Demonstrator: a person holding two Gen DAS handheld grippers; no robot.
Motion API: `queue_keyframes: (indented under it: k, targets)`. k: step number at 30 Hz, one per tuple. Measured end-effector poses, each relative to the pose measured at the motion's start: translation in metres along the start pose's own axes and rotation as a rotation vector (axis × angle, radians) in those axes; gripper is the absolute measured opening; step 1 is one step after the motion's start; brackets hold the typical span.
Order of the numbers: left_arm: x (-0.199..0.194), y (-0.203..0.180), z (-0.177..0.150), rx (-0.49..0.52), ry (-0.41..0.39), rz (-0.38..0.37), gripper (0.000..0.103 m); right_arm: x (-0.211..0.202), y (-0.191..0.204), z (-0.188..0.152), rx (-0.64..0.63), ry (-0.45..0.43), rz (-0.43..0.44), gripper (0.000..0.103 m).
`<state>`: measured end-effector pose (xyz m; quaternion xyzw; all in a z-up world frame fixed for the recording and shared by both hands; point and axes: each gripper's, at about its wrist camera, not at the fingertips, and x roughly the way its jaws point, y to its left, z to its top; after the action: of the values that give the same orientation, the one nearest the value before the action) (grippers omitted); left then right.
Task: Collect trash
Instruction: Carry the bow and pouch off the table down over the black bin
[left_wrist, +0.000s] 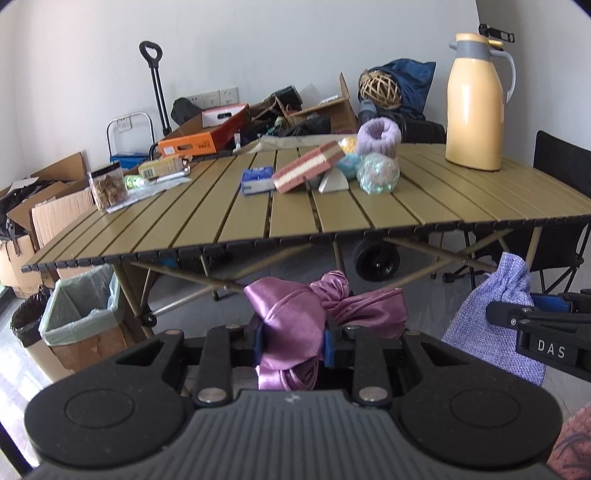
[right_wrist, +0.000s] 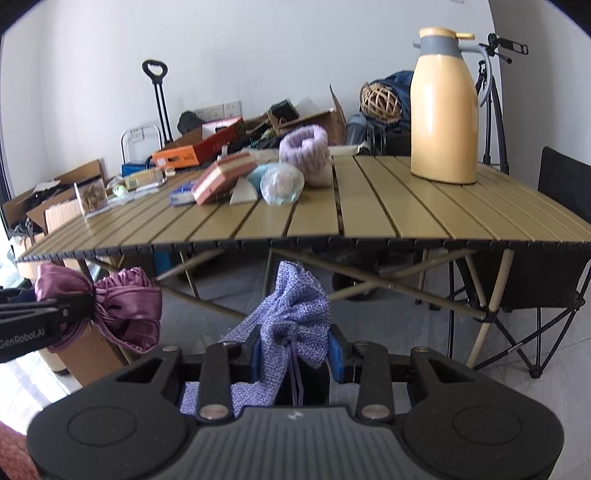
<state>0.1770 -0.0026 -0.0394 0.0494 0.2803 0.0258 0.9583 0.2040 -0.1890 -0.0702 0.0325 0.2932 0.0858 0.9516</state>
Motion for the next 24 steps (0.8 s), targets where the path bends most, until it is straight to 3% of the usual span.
queue_keyframes:
  k: [14,19,24]
  targets:
    - [0.061,0.014,-0.032,-0.035,0.145,0.027,0.029,0.054,-0.010,-0.042,-0.027,0.194,-0.054,0.033]
    - [0.081,0.023,-0.046,-0.037,0.172,0.071,0.029,0.072,-0.023,-0.053,-0.021,0.249,-0.089,0.033]
    - [0.101,0.039,-0.051,-0.089,0.229,0.083,0.029,0.088,-0.035,-0.064,-0.008,0.313,-0.121,0.033]
